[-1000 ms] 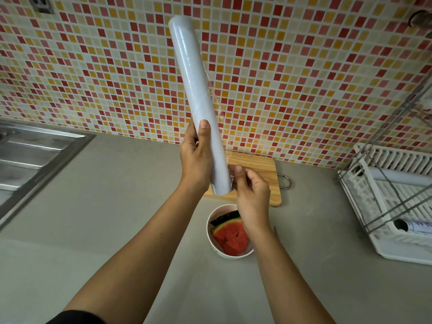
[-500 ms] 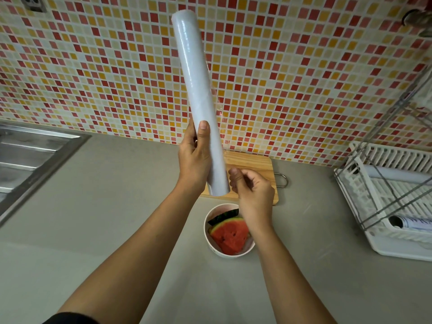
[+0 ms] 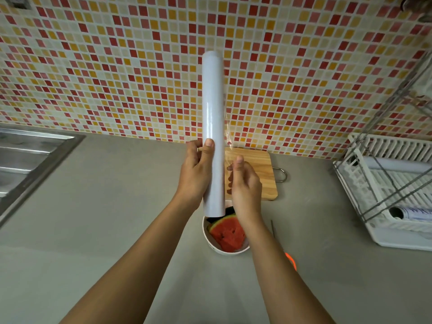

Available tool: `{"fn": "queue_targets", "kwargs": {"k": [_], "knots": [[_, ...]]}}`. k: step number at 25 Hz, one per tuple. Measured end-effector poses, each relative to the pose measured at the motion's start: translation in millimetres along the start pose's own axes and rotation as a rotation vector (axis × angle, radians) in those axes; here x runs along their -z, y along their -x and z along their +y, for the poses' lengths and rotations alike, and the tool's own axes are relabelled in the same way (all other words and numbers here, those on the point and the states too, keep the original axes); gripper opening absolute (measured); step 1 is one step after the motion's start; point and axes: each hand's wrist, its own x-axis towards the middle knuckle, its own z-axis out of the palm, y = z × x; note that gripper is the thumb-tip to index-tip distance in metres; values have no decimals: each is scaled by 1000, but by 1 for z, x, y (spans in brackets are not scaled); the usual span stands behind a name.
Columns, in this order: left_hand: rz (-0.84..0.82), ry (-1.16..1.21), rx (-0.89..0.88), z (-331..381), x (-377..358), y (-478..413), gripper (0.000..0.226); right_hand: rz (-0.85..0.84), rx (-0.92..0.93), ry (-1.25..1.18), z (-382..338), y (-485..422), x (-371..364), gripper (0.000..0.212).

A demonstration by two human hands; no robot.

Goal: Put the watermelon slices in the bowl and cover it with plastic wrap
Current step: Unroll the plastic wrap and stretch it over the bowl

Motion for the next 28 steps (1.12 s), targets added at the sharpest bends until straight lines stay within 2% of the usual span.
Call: {"fn": "queue_targets", "kwargs": {"k": [3, 6, 8, 11, 13, 15, 16, 20, 25, 28], "knots": [[33, -118, 49, -19, -1, 4, 30, 123, 120, 140, 23, 7, -3, 32], [29, -168, 98, -35, -7, 9, 34, 191, 24, 191, 46, 13, 1, 31], [39, -251, 57, -42, -13, 16, 39, 210, -8, 230, 56, 16, 5, 31], [44, -330, 32, -51, -26, 25, 30, 246, -73, 253, 69, 19, 20, 34], [14, -345, 42, -57, -31, 30, 30, 259, -247, 139, 82, 16, 34, 45], [-21, -354, 60, -64, -33, 35, 29, 191, -409, -102, 82, 6, 44, 51], [-42, -363, 70, -67, -34, 37, 30, 131, -421, -149, 79, -3, 49, 48], [-97, -415, 54, -77, -40, 48, 43, -43, -354, -94, 57, -46, 55, 29], [-77, -417, 23, -83, -41, 56, 51, 10, -266, -137, 43, -60, 53, 6], [-71, -411, -2, -78, -40, 53, 59, -6, -208, -209, 22, -61, 55, 5]]}}
